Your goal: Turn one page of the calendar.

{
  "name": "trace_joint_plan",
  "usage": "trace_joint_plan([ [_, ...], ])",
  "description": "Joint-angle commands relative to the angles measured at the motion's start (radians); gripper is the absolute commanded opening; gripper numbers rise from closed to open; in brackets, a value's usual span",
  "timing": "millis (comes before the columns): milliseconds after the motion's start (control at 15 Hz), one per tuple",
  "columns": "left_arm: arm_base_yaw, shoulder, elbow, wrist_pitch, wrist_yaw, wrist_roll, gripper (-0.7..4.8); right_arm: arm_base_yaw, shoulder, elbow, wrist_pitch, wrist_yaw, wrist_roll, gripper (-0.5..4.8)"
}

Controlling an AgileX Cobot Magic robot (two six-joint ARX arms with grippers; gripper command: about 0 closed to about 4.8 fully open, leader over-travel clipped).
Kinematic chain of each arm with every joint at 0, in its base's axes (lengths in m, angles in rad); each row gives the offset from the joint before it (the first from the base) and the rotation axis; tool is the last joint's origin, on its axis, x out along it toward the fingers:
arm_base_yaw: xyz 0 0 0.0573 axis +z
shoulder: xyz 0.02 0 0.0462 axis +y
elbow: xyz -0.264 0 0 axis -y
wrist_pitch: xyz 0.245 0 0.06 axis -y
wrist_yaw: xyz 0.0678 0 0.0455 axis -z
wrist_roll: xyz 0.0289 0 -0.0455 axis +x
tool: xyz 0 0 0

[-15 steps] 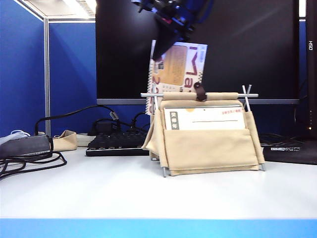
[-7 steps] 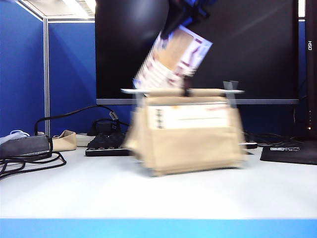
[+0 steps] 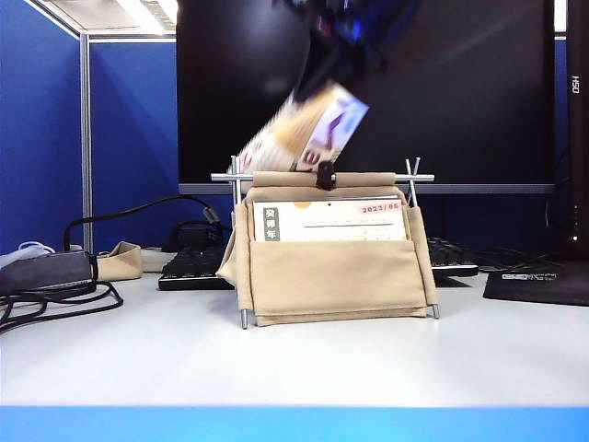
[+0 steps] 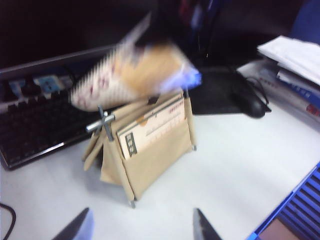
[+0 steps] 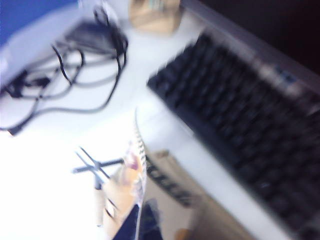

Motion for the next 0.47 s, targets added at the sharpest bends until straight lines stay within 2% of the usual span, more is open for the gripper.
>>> trace_joint_plan([
  [67, 0.001, -0.002, 0.0, 0.017, 0.002, 0.004, 2.64, -0.043, -0.001, -0.081, 0.09, 0.014, 0.034, -0.07],
  [467, 0.001, 0.002, 0.0, 0.033, -0.019, 0.004, 2.64, -0.209, 0.0, -0.1, 0.142, -0.037, 0.07, -0.07],
])
